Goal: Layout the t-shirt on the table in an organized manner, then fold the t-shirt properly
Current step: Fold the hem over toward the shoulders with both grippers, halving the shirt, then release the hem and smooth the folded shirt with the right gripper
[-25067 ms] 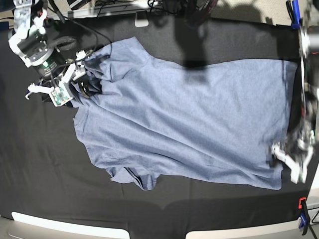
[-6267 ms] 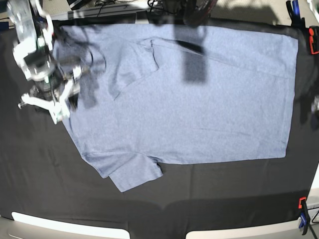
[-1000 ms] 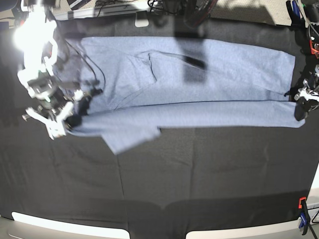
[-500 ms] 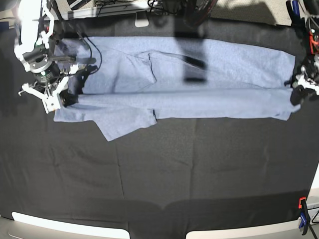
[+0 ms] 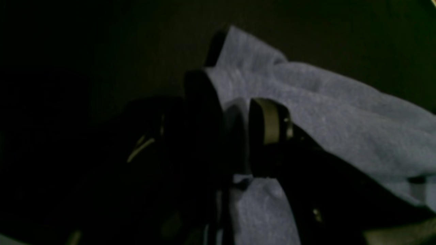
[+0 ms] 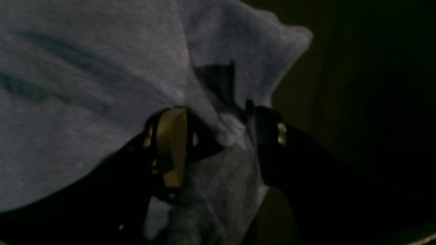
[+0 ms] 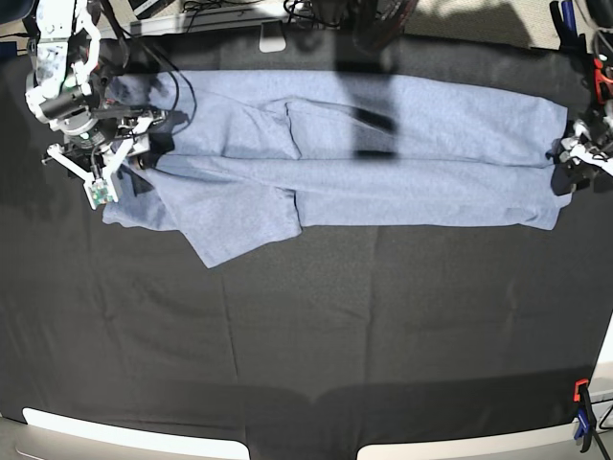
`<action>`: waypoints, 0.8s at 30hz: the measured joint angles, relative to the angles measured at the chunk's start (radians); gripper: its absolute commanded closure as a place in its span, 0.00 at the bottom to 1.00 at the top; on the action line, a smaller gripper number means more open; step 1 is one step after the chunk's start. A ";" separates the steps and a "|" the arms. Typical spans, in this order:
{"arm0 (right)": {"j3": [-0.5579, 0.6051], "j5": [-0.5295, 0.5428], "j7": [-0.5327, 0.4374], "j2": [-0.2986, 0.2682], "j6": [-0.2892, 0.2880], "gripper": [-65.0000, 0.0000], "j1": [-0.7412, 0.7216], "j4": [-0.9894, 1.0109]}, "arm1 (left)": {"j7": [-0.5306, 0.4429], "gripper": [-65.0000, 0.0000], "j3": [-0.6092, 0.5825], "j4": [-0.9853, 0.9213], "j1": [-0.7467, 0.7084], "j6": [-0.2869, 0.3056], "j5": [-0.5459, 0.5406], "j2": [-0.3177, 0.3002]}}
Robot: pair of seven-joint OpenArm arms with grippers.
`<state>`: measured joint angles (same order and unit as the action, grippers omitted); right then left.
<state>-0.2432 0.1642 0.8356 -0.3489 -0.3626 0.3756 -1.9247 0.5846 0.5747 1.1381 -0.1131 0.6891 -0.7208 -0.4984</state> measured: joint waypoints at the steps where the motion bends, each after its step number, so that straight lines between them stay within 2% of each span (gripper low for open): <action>1: 0.000 0.018 0.000 0.001 0.000 0.52 -0.011 0.000 | 0.000 0.57 0.000 0.013 0.000 0.000 0.000 -0.014; 5: 0.000 0.150 -0.002 0.003 -0.003 0.52 -0.103 0.001 | -0.006 0.57 0.002 0.079 0.000 0.000 -0.004 -0.041; 8: -0.001 0.182 -0.003 0.051 -0.005 0.52 -0.190 0.042 | -0.001 0.57 0.002 0.126 0.001 0.000 -0.001 -0.035; 10: 0.014 0.177 0.006 0.085 -0.002 0.52 -0.248 0.084 | 0.000 0.57 0.001 0.158 0.003 0.000 0.004 -0.020; 14: 0.100 0.161 -0.007 0.116 -0.002 0.52 -0.396 0.198 | -0.003 0.57 0.002 0.209 0.004 0.000 0.079 0.035; 17: 0.177 0.108 0.012 0.143 0.015 0.52 -0.486 0.348 | 0.000 0.57 0.001 0.217 0.001 0.000 0.090 0.070; 22: 0.235 -0.006 0.072 0.188 0.056 0.52 -0.620 0.568 | 0.000 0.57 0.001 0.217 0.003 0.000 0.090 0.095; 24: 0.235 -0.007 0.064 0.200 0.059 0.52 -0.670 0.633 | 0.000 0.57 0.001 0.217 0.003 0.000 0.090 0.099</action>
<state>-0.0082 0.1574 0.8997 -0.1493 -0.3038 -0.2943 -1.2915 0.5846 0.5755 1.3552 -0.1101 0.6895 -0.6312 -0.3992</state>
